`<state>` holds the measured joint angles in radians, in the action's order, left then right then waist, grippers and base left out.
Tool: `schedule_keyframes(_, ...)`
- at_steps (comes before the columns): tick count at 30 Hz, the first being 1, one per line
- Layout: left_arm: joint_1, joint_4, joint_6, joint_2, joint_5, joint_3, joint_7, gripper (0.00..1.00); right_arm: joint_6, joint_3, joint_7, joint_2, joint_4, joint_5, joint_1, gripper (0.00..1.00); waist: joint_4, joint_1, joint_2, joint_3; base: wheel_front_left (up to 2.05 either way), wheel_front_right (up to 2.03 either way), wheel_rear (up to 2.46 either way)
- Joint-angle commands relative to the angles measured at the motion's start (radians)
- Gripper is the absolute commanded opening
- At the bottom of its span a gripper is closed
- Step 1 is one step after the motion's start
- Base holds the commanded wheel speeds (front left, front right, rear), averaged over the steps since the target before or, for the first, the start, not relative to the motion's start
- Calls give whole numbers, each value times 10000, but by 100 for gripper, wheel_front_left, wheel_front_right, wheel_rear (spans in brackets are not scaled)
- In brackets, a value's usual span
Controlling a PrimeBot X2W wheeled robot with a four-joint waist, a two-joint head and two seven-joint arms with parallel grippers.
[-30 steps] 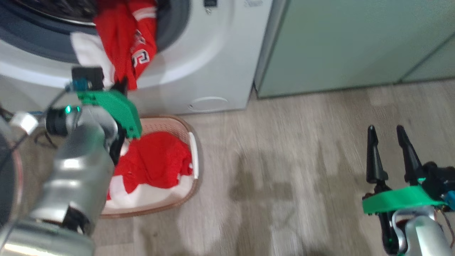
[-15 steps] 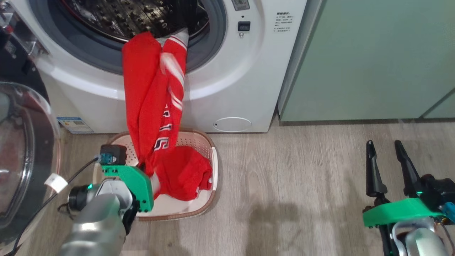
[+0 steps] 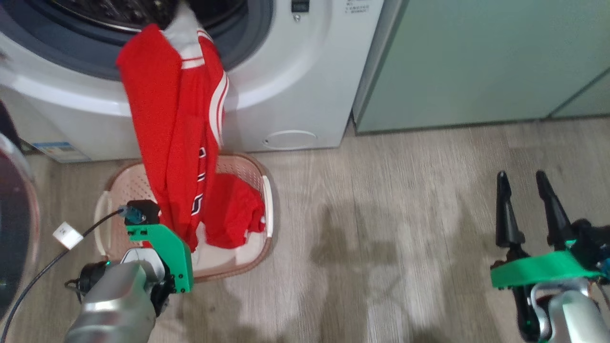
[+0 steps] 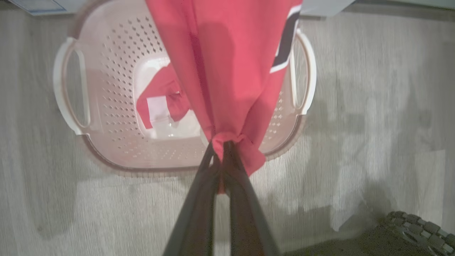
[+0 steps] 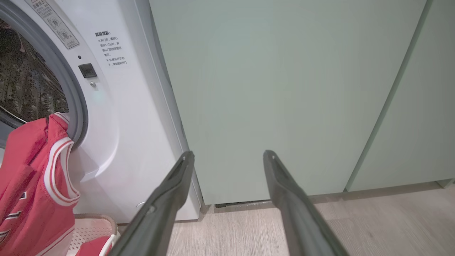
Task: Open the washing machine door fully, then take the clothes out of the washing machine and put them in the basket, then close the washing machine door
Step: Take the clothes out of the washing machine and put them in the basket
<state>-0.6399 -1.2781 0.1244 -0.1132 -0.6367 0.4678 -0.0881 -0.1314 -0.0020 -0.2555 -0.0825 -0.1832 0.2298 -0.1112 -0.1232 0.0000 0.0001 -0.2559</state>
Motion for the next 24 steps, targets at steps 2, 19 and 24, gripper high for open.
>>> schedule_keyframes(2, -184, -22, 62, -387, -113, -149, -378, 0, 7, 193, -63, -118, 411, -24, -342, 100, -248, 0, -1, -524, 0, 0, 0)
schedule_keyframes(19, -1471, -118, -656, -1073, -360, -356, -753, 0, 7, -179, -63, -14, 925, -200, -1204, 100, -724, 0, -1, -3119, 0, 0, 0)
schedule_keyframes(24, -1953, -121, -1033, -1242, -485, -578, 82, 0, 7, -225, -63, 13, 1012, -226, -1416, 100, -746, 0, -1, -3548, 0, 0, 0)
